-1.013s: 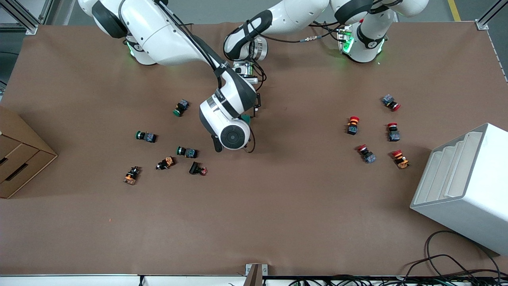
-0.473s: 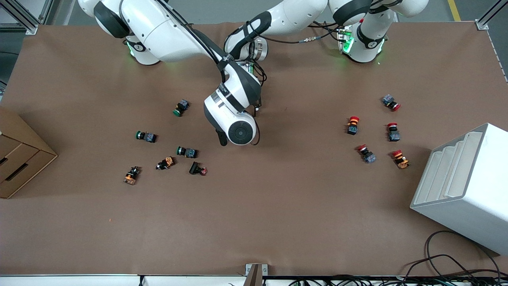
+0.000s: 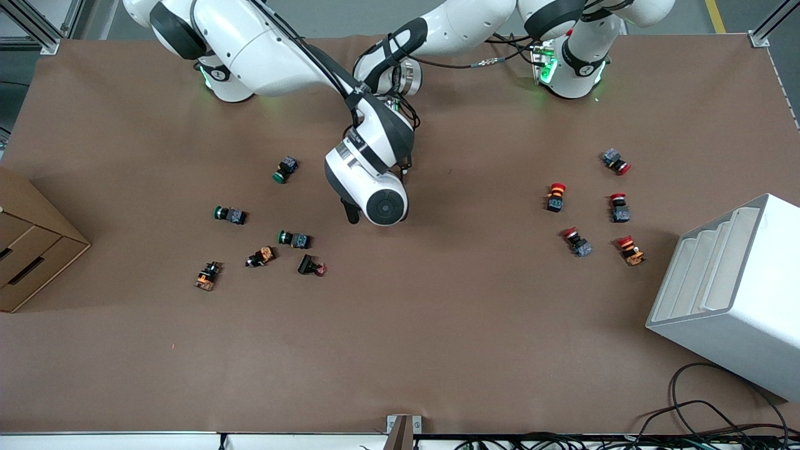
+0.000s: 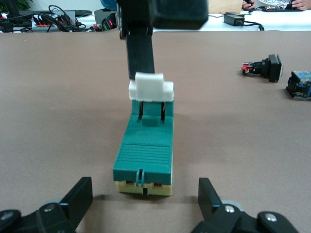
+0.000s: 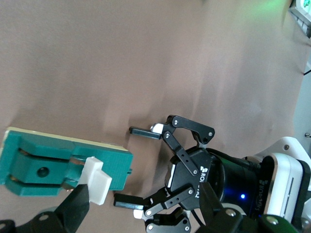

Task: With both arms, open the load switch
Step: 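Press the white lever down into the teal switch with the right gripper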

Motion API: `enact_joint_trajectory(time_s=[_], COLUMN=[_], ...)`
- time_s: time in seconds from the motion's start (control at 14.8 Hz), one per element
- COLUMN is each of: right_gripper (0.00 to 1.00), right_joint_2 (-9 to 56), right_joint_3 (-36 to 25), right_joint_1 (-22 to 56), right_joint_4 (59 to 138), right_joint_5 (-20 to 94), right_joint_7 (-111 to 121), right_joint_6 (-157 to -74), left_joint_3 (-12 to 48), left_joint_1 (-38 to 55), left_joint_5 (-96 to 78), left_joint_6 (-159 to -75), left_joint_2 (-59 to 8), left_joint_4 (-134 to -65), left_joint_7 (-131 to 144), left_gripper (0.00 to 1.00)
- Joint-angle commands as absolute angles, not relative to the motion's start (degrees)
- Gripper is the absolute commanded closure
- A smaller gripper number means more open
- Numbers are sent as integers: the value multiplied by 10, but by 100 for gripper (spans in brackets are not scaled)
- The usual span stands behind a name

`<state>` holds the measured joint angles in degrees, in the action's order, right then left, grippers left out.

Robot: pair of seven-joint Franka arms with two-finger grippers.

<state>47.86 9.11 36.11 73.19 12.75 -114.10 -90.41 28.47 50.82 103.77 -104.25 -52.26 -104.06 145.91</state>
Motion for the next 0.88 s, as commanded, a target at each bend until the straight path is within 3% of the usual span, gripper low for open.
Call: enact_joint_trajectory(time_s=[0.0,0.81], right_gripper=[0,0], right_joint_2=[478,493], right_joint_3=[91,89], right_joint_1=[364,367], right_joint_4=[756,752], right_joint_5=[131,103], right_joint_7=[-1130,-1115], right_joint_6=[-904,-909], left_joint_3=[282,282], left_joint_1=[513,513], left_joint_5=[1046,1046], left_joint_6=[-1038,-1038], left_joint_2=[-527,-526], left_joint_4=[-1034,-1034], left_joint_7=[1455,1455], left_gripper=[3,3])
